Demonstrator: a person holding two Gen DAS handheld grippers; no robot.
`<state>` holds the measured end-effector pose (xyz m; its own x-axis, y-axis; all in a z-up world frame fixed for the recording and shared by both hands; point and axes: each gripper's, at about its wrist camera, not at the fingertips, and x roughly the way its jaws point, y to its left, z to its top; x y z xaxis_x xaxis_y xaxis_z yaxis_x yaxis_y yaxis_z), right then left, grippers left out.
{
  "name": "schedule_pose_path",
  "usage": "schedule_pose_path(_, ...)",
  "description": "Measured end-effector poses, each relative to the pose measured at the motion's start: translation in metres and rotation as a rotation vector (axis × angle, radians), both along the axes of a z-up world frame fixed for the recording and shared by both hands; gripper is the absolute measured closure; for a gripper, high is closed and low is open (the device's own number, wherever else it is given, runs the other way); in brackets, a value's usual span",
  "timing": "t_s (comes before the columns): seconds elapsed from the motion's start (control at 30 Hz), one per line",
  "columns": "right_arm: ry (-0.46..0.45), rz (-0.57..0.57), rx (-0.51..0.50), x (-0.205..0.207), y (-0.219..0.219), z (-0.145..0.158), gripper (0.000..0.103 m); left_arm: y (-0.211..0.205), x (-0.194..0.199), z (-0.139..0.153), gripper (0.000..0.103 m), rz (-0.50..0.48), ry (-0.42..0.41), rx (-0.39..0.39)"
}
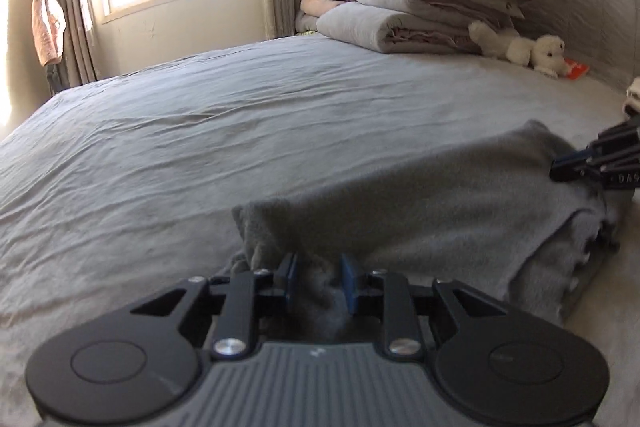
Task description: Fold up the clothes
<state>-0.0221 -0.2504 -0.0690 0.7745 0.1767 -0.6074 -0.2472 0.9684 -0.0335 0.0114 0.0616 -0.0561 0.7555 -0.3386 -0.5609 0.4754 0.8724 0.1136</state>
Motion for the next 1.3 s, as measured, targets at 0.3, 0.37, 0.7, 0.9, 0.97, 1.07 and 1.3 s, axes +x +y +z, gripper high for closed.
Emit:
schedule_pose_path(0.3, -0.043, -0.053, 0.147, -0.024, -0.023, 0.026, 0.075, 0.008, -0.018, 0.026, 0.075, -0.015, -0.034, -0.098)
schedule_pose_path(0.37, -0.059, 0.003, 0.204, -0.025, -0.011, 0.032, 0.074, -0.002, -0.02, 0.029, 0.07, -0.068, -0.022, -0.15)
schedule_pose_path(0.7, 0.036, 0.249, 0.133, -0.025, 0.055, 0.011, 0.073, -0.055, -0.04, 0.002, 0.065, -0.311, 0.044, 0.007)
schedule_pose_path(0.9, 0.02, 0.331, 0.002, -0.047, 0.051, 0.0, 0.073, -0.041, -0.051, 0.0, 0.065, -0.362, 0.056, 0.044)
schedule_pose_path(0.97, 0.028, 0.338, 0.015, -0.05, 0.044, 0.001, 0.073, -0.036, -0.052, 0.003, 0.065, -0.373, 0.068, 0.035)
schedule_pose_path(1.07, 0.04, 0.345, 0.048, -0.051, 0.035, 0.008, 0.069, -0.027, -0.052, 0.009, 0.06, -0.402, 0.086, -0.001)
schedule_pose_path(1.3, -0.022, 0.19, 0.113, -0.037, 0.013, 0.022, 0.065, -0.003, -0.041, 0.022, 0.043, -0.249, 0.045, -0.094)
